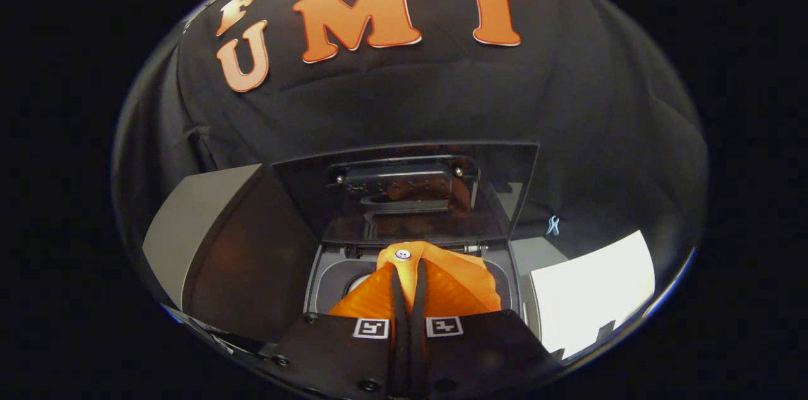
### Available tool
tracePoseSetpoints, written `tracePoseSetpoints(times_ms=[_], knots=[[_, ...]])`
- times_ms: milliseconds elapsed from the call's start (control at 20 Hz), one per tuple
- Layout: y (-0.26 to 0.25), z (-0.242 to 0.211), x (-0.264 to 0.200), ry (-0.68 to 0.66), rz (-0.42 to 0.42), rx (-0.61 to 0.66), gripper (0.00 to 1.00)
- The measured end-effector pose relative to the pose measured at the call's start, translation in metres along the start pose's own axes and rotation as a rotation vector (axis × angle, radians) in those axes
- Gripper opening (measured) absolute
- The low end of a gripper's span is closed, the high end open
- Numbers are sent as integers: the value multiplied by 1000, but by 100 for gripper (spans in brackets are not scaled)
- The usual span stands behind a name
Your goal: Put the clothes into the washing machine and then close the washing machine lid.
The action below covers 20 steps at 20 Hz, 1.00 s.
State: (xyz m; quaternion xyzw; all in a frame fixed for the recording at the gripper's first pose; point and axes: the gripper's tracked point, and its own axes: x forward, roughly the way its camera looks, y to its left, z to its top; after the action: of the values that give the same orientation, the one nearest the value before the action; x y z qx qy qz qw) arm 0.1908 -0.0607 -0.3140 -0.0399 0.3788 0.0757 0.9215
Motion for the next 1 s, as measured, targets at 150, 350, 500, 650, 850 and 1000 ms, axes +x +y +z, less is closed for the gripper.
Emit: tracePoseSetpoints(times_ms=[150,350,500,650,850,1000], knots=[[-9,-16,18,21,1,60,8],[-6,-45,56,57,-8,60,8],[-8,-70,86,90,-37,62,8],[-11,-90,106,119,-63,50,8],[-18,-120,139,180,-76,48,8],[-23,-150,154,250,-94,29,8]])
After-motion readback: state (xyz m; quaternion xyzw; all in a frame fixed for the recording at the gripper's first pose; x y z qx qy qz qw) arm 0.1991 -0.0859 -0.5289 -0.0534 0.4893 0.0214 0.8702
